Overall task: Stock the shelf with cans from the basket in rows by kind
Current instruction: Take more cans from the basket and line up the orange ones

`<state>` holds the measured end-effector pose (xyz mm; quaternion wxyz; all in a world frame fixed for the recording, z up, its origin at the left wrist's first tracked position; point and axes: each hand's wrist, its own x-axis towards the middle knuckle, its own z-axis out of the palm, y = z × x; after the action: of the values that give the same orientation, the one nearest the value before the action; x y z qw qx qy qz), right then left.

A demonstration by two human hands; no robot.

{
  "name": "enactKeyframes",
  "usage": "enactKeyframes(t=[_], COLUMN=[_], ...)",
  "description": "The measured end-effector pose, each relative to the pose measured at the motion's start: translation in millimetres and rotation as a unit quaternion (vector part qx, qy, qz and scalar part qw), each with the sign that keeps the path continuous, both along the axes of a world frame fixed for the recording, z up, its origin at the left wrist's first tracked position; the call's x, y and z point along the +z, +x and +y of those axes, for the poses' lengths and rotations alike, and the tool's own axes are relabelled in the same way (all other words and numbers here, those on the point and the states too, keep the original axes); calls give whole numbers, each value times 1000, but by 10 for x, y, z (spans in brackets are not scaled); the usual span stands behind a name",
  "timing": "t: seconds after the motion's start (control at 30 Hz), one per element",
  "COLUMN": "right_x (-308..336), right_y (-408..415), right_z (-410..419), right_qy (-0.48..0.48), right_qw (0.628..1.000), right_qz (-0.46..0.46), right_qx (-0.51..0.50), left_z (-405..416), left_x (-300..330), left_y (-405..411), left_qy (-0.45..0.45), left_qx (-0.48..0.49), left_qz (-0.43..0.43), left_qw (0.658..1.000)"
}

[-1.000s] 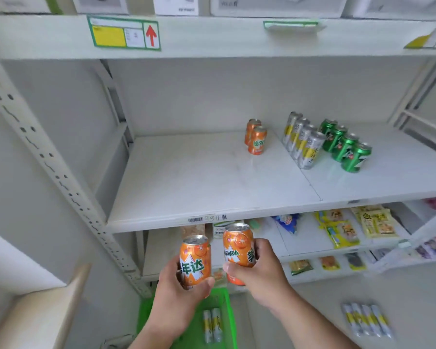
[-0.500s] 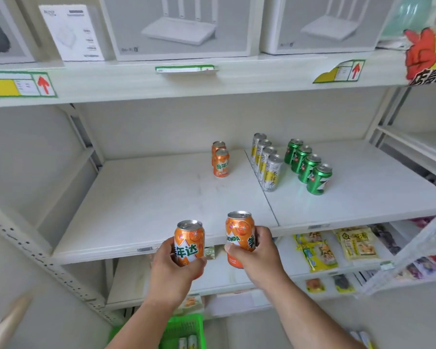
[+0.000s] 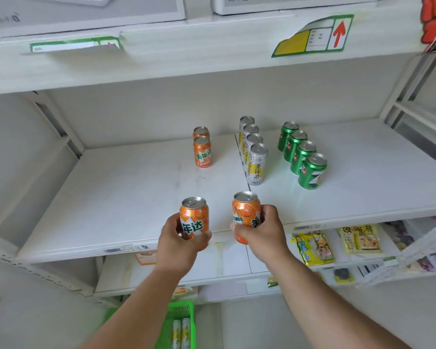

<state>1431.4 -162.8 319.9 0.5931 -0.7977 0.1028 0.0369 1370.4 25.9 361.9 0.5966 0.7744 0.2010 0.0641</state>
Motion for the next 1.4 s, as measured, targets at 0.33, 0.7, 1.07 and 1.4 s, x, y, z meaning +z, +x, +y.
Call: enactKeyframes(t=[0.33,0.7,1.07,1.4], right_x=[-125,-455,-597,-561], right_y=[484,1008,1186,330], right_z=[8,79,135,184], right_qy=[-59,-106,-141,-160], right_qw=[997,990,983,970], right_qz=[-26,-50,-87,-152], right_qx=[-51,-81,-77,-99], left_z=[90,8,-27,325], left_x=[-341,-642,-798,-926], left_y=[611,1148,1330,1073], left_qy=[0,27,36,37], left_qx=[-36,-32,-32,-56], left_qz=[9,21,14,42], left_qw=[999,999,999,997])
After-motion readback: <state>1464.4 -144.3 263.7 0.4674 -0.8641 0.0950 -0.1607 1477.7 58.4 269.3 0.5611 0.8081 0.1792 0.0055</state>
